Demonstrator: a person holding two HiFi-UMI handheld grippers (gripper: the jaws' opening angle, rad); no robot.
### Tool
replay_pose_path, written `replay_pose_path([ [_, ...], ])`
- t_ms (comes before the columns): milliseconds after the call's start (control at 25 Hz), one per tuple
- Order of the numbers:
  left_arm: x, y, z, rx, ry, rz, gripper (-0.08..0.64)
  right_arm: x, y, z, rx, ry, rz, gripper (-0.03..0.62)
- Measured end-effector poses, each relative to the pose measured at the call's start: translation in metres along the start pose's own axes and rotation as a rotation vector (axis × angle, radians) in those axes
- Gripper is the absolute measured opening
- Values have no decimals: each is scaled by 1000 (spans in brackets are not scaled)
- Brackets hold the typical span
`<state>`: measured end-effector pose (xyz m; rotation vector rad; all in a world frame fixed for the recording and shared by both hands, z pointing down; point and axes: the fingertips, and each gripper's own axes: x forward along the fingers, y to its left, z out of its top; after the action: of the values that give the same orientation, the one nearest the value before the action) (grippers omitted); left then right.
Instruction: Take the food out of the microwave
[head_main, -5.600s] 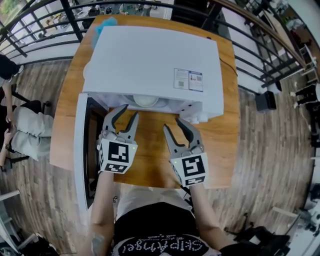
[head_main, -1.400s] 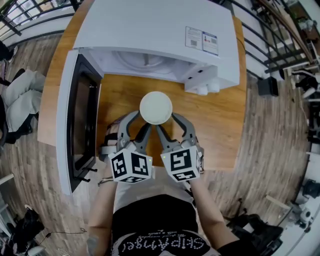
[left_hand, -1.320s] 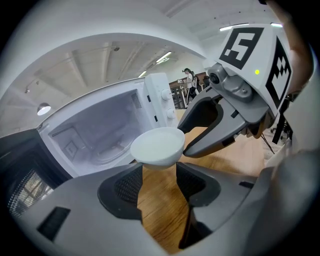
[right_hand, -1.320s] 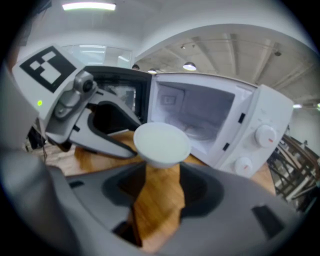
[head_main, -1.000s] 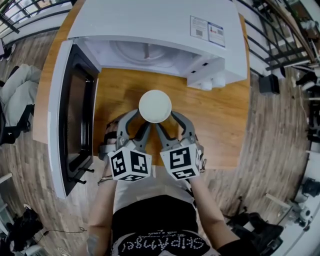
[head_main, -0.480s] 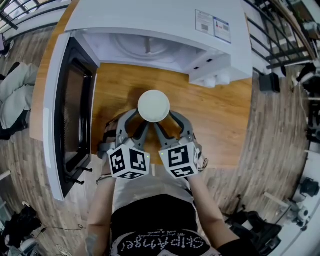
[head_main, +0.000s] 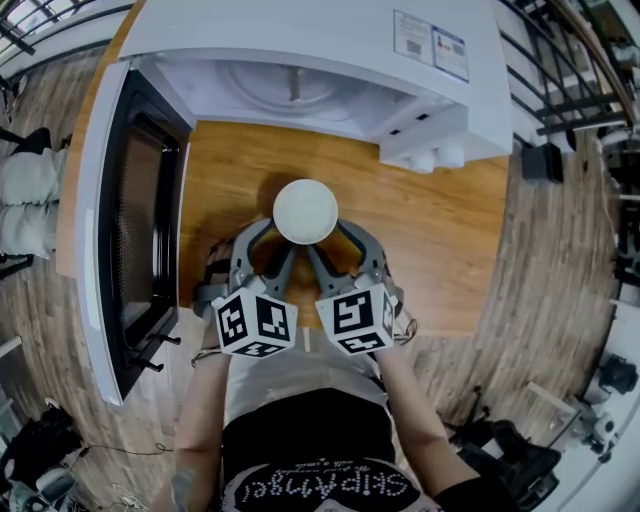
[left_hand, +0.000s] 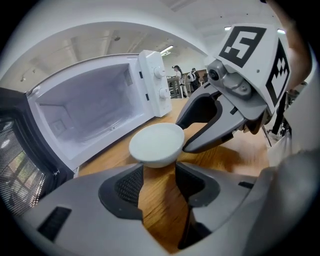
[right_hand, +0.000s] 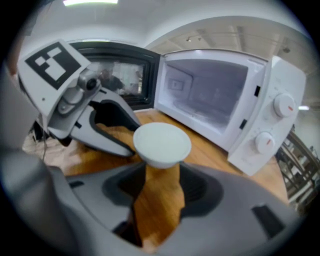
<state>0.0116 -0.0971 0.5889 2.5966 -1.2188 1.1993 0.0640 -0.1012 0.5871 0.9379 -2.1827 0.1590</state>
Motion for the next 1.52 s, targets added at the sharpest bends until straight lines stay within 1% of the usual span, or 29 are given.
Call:
replay_pose_path([
  [200,1,0,-1,-17,-1,-1,227,1,0,-1,-4,-3,7,230],
  [480,0,0,-1,-15,2,-4,227,0,-1,-1,-7,-6,4,230],
  [640,-7,-2,-3,-9,8,-15,227,-6,0,0,10,-24,14,230],
  [800,-20,2,-2,-28,-7,1,221,-18,3,-2,64,-27,36,230],
  [920,-29,9,2,-38,-24,19,191,-32,-5,5,149,-73,34,230],
  [960,-32,12,4,-41,-32,30,176,-36,-10,8,182,-94,24,217],
  [1040,-36,19,12,-65,-59,47,133,-40,-20,16,220,-121,-9,142],
  [1200,-45,34,28,-149,-120,75,56,-42,-36,35,240,-164,-54,58],
  [1280,-49,41,36,-202,-147,84,44,-44,-40,45,262,-184,-61,43],
  [1400,-58,49,52,-289,-192,95,32,-49,-43,59,288,-212,-57,40],
  [1440,-60,51,56,-308,-202,96,32,-51,-44,63,294,-223,-52,38],
  [1520,-64,53,64,-318,-217,99,32,-56,-46,71,299,-239,-43,37],
])
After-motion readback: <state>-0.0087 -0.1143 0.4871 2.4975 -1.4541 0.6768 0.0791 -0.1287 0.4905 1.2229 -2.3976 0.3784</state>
